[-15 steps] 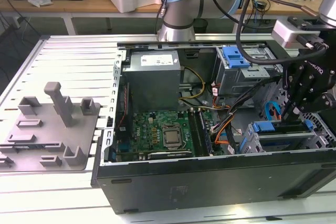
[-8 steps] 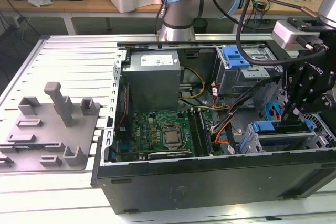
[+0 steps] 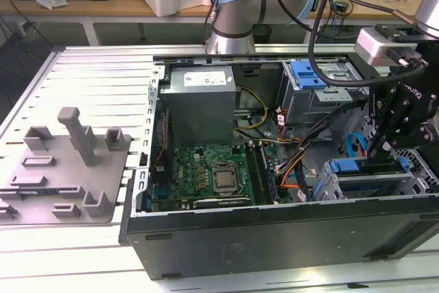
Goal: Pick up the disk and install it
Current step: 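Insert the second disk wire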
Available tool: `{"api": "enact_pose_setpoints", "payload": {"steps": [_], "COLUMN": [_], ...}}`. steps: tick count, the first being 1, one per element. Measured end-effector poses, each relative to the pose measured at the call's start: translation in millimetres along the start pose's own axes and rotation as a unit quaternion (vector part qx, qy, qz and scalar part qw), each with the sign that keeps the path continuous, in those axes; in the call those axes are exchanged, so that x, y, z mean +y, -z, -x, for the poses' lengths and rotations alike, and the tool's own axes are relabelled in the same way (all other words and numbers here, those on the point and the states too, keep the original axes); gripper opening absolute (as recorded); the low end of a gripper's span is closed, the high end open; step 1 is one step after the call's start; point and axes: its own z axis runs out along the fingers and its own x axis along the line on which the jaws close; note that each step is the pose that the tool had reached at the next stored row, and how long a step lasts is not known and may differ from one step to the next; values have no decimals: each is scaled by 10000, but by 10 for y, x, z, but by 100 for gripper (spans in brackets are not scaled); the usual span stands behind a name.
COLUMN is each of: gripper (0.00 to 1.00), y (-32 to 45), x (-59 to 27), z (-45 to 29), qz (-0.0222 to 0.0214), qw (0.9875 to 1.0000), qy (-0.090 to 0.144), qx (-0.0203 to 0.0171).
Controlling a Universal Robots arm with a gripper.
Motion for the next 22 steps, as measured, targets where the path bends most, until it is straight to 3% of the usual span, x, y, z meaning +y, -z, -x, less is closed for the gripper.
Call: {"api": "enact_pose_setpoints", "payload": {"steps": [9,16,22], "gripper": [16,16,16], "y": [-1,-2,-3], "x": [0,0,0], "z": [-16,-20,-30], "qz": [-1,-2,-2], "qw": [10000,10000,10000], "qy": [1,3,3], "qx": [-30,-88,-90]}}
